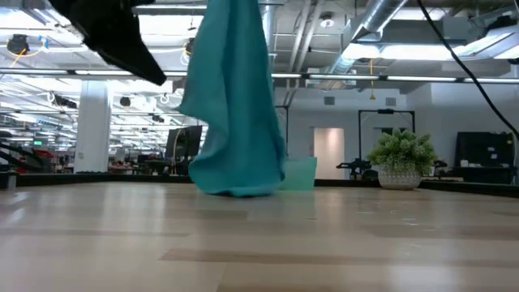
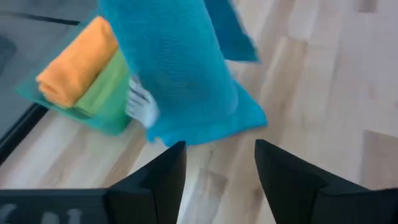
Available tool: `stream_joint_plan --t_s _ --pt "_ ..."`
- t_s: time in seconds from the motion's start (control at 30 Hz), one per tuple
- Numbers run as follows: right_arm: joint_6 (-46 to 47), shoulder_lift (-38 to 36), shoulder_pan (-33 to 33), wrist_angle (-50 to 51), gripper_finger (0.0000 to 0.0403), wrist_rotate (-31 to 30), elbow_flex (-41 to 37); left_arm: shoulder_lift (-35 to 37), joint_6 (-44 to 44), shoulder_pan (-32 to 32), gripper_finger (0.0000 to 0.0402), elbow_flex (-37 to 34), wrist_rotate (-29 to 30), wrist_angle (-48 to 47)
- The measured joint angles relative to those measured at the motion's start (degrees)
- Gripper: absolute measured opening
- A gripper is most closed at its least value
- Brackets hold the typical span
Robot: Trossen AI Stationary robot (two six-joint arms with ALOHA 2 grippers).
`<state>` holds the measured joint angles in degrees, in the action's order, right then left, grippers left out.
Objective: Roll microfiber towels into tight, uniform cylinder then place into a basket
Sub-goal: Roll the blue microfiber cloth
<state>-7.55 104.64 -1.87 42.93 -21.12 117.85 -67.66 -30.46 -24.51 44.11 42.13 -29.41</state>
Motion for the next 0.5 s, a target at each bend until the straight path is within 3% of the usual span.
stream_joint_plan --t_s 0.17,0.33,0.5 --pt "-0.3 0.7 0.0 2.4 0.0004 0.0 1.6 0.0 -0.2 0.0 0.0185 -4.9 4.7 7.7" --pt "-0.4 0.7 0.0 3.8 0.0004 0.0 1.7 0.0 3.2 0.0 0.0185 -10.9 4.5 20.2" --pt "-0.5 0.7 -0.9 7.9 0.0004 0.2 1.7 0.0 5.6 0.9 0.0185 -13.6 2.6 25.6"
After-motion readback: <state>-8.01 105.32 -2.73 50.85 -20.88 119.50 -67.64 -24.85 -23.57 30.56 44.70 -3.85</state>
